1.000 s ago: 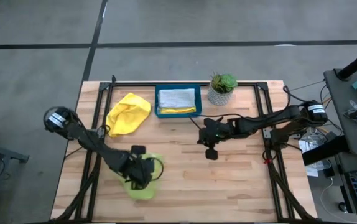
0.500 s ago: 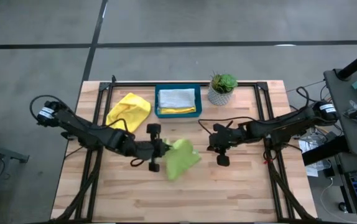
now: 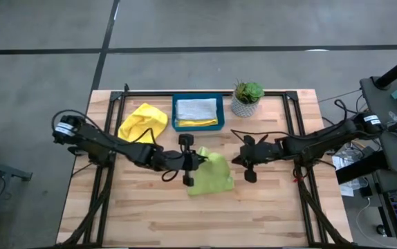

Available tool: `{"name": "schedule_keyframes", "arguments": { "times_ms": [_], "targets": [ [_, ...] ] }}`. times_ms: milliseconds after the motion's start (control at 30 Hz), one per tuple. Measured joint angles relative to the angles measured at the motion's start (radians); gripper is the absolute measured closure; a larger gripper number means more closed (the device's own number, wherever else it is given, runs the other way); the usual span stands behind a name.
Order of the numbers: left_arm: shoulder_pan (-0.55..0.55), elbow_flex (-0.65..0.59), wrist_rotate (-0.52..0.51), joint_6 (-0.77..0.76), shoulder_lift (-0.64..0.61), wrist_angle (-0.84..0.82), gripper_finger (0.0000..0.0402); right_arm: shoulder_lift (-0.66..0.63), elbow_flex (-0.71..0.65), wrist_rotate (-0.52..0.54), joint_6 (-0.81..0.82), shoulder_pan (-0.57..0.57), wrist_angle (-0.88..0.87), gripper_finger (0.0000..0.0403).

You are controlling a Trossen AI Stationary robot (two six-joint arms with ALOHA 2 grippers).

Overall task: Fold microfiber towels
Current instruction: Fold the green microfiber cloth

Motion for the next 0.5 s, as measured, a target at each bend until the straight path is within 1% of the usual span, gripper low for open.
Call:
{"name": "schedule_keyframes", "arguments": {
  "times_ms": [100,200,333,500],
  "targets": [
    [0.008,0.001,-0.001,-0.001,0.019,0.020,0.0402,-0.001,-0.029,0.000,0.023,0.000,0.060,0.0384],
    [0.010,0.000,-0.001,0.000,0.026,0.021,0.0402,0.010,-0.036,0.001,0.048,-0.004,0.091,0.0359],
    [0.009,0.000,-0.001,0.000,0.026,0.025,0.0402,0.040,-0.037,0.018,0.070,-0.023,0.120,0.0306],
    [0.009,0.000,-0.001,0.001,0.026,0.027,0.0402,0.127,-0.039,0.024,0.069,-0.053,0.190,0.0234]
  ]
}}
